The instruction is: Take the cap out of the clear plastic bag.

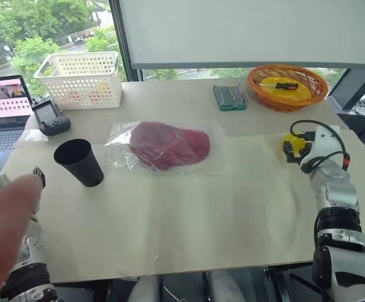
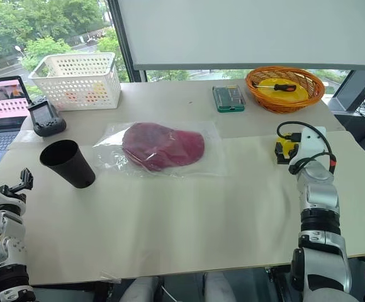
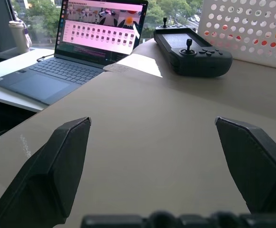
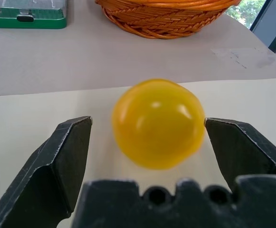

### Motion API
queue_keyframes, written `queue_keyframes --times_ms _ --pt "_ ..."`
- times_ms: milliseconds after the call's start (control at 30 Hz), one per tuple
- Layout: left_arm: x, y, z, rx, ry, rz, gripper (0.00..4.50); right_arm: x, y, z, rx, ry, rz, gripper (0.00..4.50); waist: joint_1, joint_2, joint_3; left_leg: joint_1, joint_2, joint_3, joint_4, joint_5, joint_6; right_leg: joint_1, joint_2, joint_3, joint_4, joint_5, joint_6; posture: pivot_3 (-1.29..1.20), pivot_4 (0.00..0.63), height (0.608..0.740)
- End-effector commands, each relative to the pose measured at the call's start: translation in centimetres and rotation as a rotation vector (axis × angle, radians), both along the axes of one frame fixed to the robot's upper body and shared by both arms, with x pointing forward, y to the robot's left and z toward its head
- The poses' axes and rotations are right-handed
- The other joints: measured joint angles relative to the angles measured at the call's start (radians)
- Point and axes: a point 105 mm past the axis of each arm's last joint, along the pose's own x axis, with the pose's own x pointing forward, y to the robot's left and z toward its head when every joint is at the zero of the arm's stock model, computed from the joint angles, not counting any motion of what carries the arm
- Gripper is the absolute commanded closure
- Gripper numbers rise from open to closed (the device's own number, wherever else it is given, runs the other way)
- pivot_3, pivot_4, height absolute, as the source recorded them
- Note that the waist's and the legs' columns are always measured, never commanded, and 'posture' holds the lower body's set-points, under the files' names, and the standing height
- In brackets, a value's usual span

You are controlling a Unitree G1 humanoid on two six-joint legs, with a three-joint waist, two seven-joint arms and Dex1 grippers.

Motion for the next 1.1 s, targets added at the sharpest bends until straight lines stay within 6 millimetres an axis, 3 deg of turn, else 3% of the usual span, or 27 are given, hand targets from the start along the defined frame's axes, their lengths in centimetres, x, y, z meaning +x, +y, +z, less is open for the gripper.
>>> queue_keyframes --times_ms 33,167,200,267,333,467,567,733,933,1100 --pt "0.9 -0.6 2.0 0.041 -0.057 -0.064 0.0 0.0 -0.1 2.5 -0.055 -0.07 0.006 0.02 0.0 0.0 0.0 0.0 0.0 0.0 0.0 0.0 0.0 0.0 0.0 0.0 0.0 0.0 0.0 0.0 0.15 0.736" --pt "2.3 -3.2 3.7 0.065 -0.094 -0.27 0.0 0.8 4.3 4.2 -0.076 -0.078 0.23 0.02 -0.001 0.0 0.0 0.0 0.0 0.0 0.0 0.0 0.0 0.0 0.0 0.0 0.0 0.0 0.0 0.0 0.15 0.736" --pt "2.3 -4.0 4.4 0.099 -0.087 -0.342 0.0 0.6 6.9 4.9 -0.074 -0.067 0.375 0.02 -0.004 0.0 0.0 0.0 0.0 0.0 0.0 0.0 0.0 0.0 0.0 0.0 0.0 0.0 0.0 0.0 0.15 0.736" --pt "1.5 -5.0 5.6 0.148 -0.064 -0.462 0.0 -0.9 11.6 5.9 -0.1 -0.031 0.657 0.02 -0.016 0.0 0.0 -0.001 0.001 0.0 0.0 0.0 0.0 -0.001 0.001 0.0 0.0 0.0 0.0 0.0 0.15 0.736" --pt "0.3 -4.7 6.5 0.19 -0.022 -0.524 0.0 -2.7 14.0 6.2 -0.129 0.027 0.837 0.02 -0.027 0.0 0.0 -0.002 0.002 0.0 0.0 0.0 0.001 -0.002 0.001 0.0 0.0 0.0 0.0 0.0 0.15 0.736" --pt "-1.4 -3.2 8.0 0.233 0.033 -0.534 0.0 -5.1 16.3 6.5 -0.148 0.103 1.024 0.02 -0.02 0.0 0.001 -0.001 0.002 0.0 0.0 -0.001 0.002 -0.002 0.001 -0.001 -0.001 -0.001 0.0 0.0 0.15 0.736" --pt "-2.5 -2.8 8.3 0.261 0.079 -0.555 0.0 -7.6 19.4 6.6 -0.16 0.145 1.223 0.02 -0.016 0.001 0.001 -0.001 0.002 0.0 0.0 -0.001 0.002 -0.002 0.001 -0.001 -0.002 -0.002 0.003 0.0 0.15 0.736" --pt "-4.7 -5.6 8.3 0.253 0.132 -0.74 0.0 -11.2 23.1 6.3 -0.191 0.173 1.462 0.02 -0.011 0.0 0.001 -0.001 0.004 0.0 0.0 -0.001 0.001 -0.002 0.001 -0.001 -0.003 -0.004 0.004 0.0 0.15 0.736" --pt "-7.4 -10.0 6.1 0.198 0.275 -1.011 0.0 -12.3 25.0 5.8 -0.214 0.175 1.539 0.02 -0.013 -0.003 0.001 -0.002 0.01 0.002 0.0 -0.003 -0.001 -0.003 0.003 -0.001 -0.004 -0.002 -0.002 0.0 0.15 0.736" --pt "-6.5 -8.3 4.8 0.266 0.316 -0.884 0.0 -12.6 25.7 5.6 -0.211 0.172 1.56 0.02 -0.016 -0.003 0.001 -0.001 0.015 0.005 0.0 -0.006 -0.003 -0.005 0.011 -0.001 -0.004 -0.003 -0.006 0.0 0.15 0.736"
